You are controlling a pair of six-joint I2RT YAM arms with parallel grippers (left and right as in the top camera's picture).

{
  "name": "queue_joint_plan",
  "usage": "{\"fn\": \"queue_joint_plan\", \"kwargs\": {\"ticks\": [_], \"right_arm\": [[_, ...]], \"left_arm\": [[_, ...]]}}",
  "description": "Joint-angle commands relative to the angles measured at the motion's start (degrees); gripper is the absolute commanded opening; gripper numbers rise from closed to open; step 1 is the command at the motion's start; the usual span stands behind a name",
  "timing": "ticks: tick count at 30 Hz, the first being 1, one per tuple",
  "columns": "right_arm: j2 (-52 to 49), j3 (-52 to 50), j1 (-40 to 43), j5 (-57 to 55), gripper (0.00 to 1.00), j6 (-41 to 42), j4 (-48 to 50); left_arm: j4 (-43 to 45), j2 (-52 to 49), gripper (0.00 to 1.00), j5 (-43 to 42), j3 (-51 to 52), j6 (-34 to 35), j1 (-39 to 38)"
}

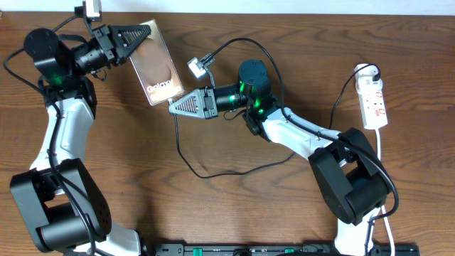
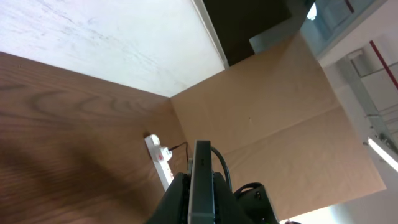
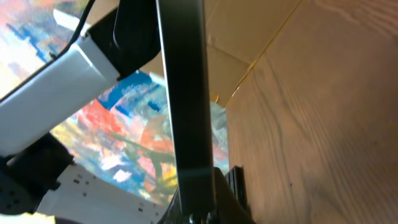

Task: Plug charger to phone and switch on socket
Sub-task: 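Push the plug up into the phone's port with the right gripper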

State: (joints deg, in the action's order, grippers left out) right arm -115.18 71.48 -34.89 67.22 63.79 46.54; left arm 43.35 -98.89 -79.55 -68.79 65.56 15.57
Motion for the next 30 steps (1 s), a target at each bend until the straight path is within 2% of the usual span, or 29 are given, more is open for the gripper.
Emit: {"fn": "queue_joint_plan", "kwargs": {"ticks": [1,9,19,30], "right_arm": [[-0.3,0.4,0.7,-1.1,0.01,-0.6,0.3],[-0.3,0.4,0.7,-0.9,0.01,-0.6,0.3],[-0.3,0.4,0.0,-0.4,0.01,-0.6,0.3],[-0.3,0.4,0.0,0.0,0.01,-0.7,0.3]], "left_arm": [[0.2,0.8,0.07,-0.6,0.2,-2.2,-0.5],[0.2,0.8,0.07,-0.3,0.2,-4.1,-0.5],[0.2,0.8,0.07,7.2,0.2,-1.9,-0.4],[0.2,0.8,0.07,5.4,0.2,-1.8,-0.4]]}}
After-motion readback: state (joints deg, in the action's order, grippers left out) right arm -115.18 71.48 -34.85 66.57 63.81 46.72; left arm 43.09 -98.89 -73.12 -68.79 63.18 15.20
